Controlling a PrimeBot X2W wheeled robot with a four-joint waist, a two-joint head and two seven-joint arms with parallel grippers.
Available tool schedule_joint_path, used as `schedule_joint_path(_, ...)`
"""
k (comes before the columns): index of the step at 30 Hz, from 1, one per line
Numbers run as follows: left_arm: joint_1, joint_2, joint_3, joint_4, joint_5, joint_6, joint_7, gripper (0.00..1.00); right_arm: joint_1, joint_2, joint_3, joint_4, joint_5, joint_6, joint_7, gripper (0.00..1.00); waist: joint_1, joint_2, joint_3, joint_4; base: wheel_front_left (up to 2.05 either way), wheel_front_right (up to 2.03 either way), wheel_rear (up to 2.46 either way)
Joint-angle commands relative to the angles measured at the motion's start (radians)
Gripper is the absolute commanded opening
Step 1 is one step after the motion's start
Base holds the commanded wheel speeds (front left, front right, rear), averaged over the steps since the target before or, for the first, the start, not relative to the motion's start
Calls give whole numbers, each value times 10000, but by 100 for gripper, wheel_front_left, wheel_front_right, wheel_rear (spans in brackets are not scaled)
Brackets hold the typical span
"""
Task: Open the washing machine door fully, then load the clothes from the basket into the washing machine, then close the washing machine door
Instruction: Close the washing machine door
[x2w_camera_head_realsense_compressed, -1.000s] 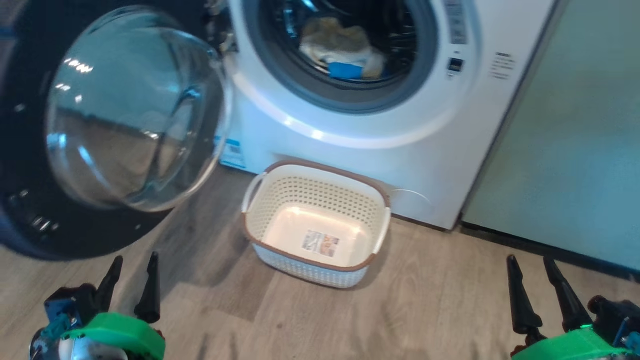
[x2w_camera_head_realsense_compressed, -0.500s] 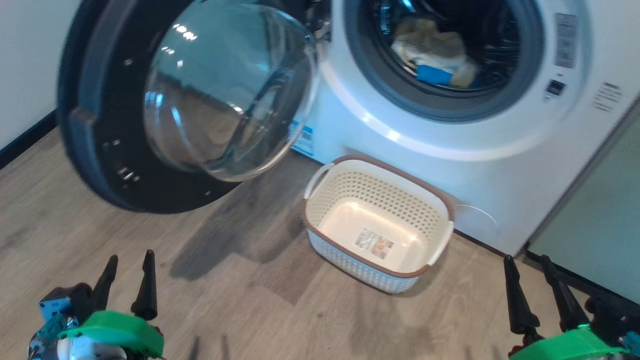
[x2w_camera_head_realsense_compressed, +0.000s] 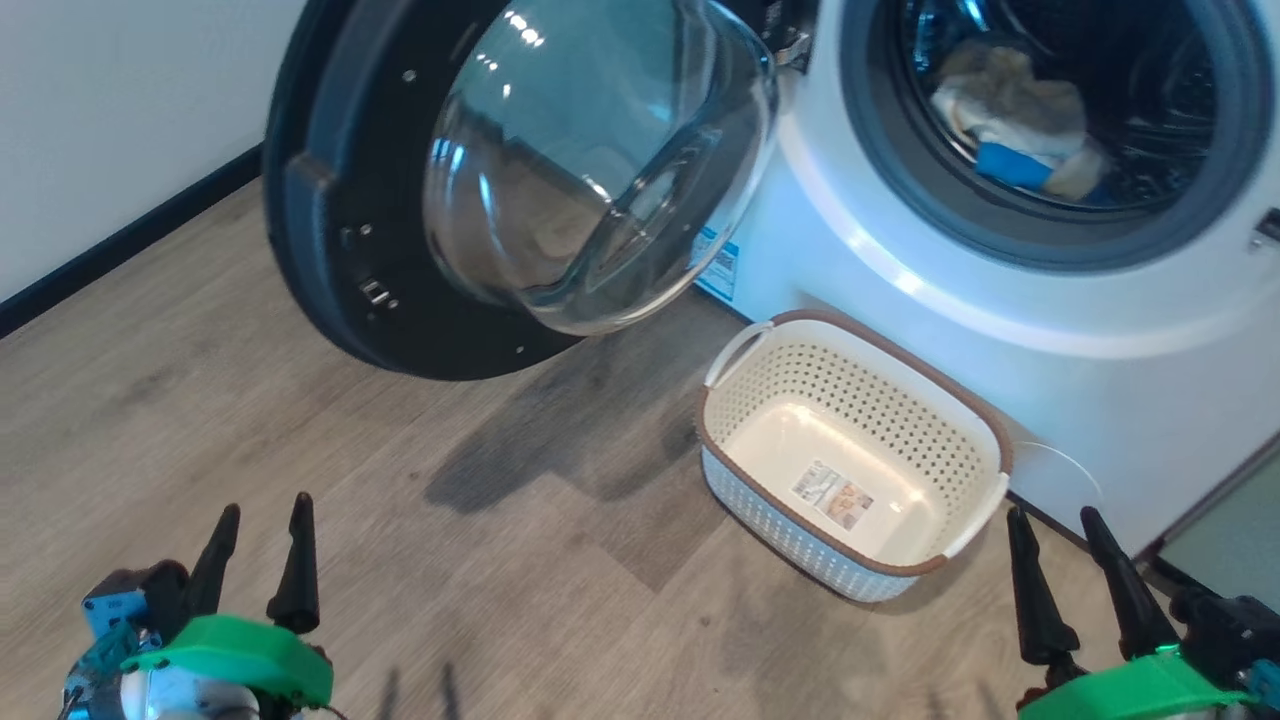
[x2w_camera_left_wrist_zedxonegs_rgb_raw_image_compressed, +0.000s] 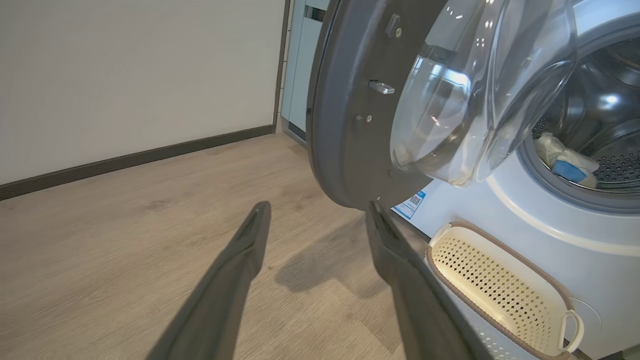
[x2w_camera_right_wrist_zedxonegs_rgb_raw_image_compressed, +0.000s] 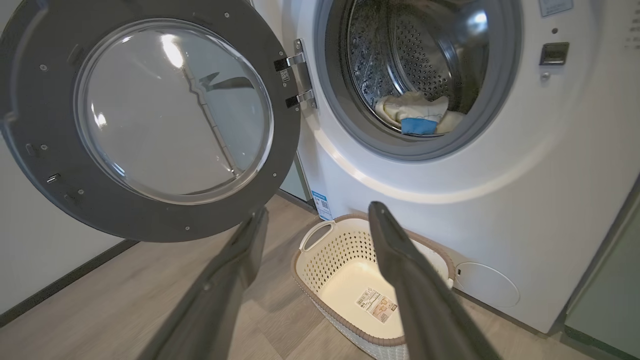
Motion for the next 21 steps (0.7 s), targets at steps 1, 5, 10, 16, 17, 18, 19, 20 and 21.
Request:
schedule_joint_path(1,-564,107,344,-232,62,-11,-74,100,-543,-182,182,-256,-27,-27,-69,100,0,0,43,172,0,0,0)
schedule_joint_path(5,-610,84,385,-205,75,-11,-74,100,-561,-198,213,-249,-27,-27,-69,100,0,0,65,381,0,0,0)
schedule_joint_path(10,-606,21,440,-214,65,-11,-74,100,-532,-243,198,-254,-24,-27,-69,100,0,0,51,552,0,0,0)
schedule_joint_path(16,-495,-63,597,-309,42,-11,-74,100,-603,-316,312,-206,7,-27,-69,100,0,0,48,582,0,0,0)
schedule_joint_path(17,-481,-80,627,-330,42,-11,-74,100,-615,-321,327,-198,12,-27,-69,100,0,0,47,582,0,0,0)
schedule_joint_path(18,-470,-99,661,-359,43,-11,-74,100,-625,-326,345,-191,17,-27,-69,100,0,0,44,582,0,0,0)
schedule_joint_path(19,-458,-120,694,-393,38,-11,-74,100,-633,-329,363,-183,22,-27,-69,100,0,0,37,580,0,0,0)
schedule_joint_path(20,-443,-135,716,-444,32,-11,-74,100,-637,-331,379,-175,25,-27,-69,100,0,0,28,577,0,0,0)
schedule_joint_path(21,-422,-144,743,-521,38,-11,-74,100,-640,-332,389,-168,29,-27,-69,100,0,0,20,575,0,0,0)
